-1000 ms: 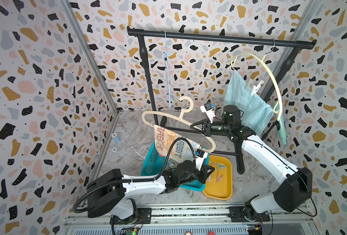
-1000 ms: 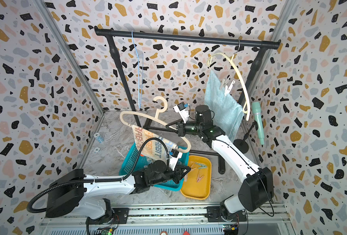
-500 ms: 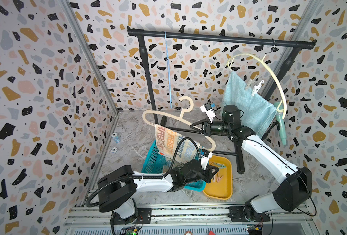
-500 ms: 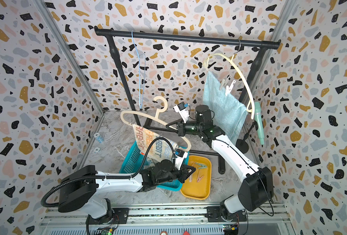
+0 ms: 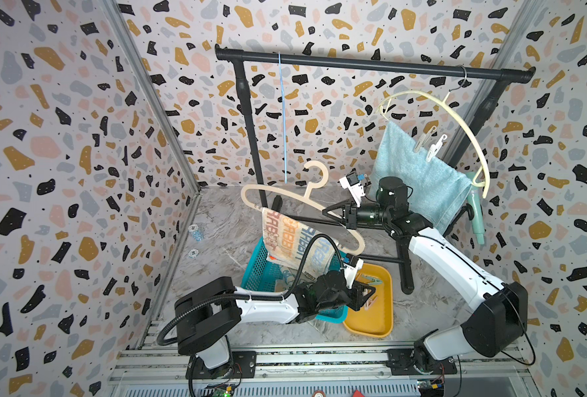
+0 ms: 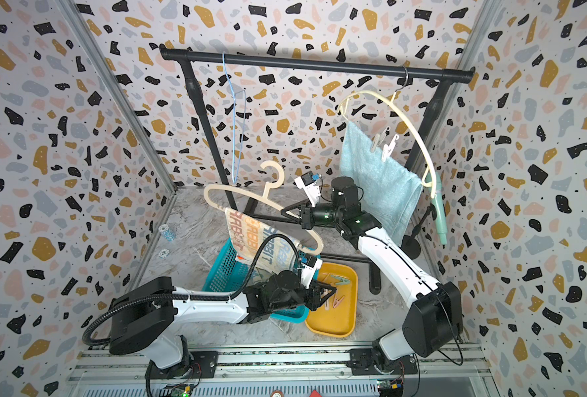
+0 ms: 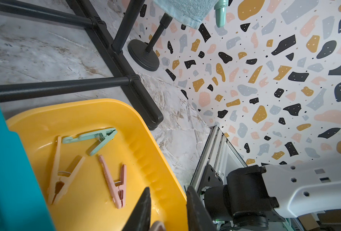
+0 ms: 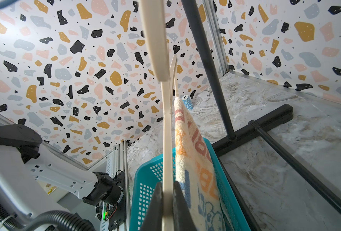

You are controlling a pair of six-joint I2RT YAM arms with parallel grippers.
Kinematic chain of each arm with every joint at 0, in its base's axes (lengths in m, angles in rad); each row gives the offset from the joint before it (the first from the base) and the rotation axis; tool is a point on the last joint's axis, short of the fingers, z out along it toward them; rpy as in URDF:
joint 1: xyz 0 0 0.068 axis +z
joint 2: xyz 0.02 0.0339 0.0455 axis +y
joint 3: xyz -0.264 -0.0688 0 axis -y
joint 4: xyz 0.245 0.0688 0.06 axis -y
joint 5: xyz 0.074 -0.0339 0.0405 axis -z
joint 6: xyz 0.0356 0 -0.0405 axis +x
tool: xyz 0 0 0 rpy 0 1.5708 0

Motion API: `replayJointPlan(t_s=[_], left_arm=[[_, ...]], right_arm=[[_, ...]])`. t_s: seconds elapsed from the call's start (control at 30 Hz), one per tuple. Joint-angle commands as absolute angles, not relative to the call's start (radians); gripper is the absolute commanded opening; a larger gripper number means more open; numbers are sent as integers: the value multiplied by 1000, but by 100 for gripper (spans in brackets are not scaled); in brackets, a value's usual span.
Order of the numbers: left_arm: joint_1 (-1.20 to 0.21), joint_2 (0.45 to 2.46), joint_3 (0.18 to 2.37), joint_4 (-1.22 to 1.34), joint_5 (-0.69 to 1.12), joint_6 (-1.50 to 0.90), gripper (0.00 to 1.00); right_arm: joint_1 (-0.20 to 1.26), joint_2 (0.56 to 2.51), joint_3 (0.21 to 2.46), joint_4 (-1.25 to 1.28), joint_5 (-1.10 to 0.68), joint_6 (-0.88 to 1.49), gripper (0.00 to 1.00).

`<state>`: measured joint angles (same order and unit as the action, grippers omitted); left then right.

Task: Remove the clothespins securing towels to the hanger
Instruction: Place the clothespin in the storage box.

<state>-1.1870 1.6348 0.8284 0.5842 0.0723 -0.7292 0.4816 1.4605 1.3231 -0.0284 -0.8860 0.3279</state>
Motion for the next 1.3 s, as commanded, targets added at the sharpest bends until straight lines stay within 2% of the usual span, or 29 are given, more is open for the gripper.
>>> replayJointPlan(t_s=[0.0, 0.23, 0.67, 0.93, 1.1, 1.27], left_arm=[[-1192, 1638, 860, 617, 79, -730, 38], [-1192, 1633, 864, 620, 86, -730, 51], [-1243, 1573, 807, 692, 127, -695, 50], [-1270, 1457, 725, 705, 60, -682, 49], [-1270, 1371, 730, 612, 9, -646, 49], [-1265, 1316, 821, 379, -23, -556, 48]], right_arm=[[482, 1446, 1335, 10, -909, 334, 0], [480, 1445, 1335, 11, -908, 335, 0], [468, 1440, 1364, -8, -901, 328, 0], [465, 1429, 1362, -28, -876, 311, 0], [465, 1418, 1360, -44, -865, 299, 0], [465, 1405, 1348, -50, -867, 290, 0]])
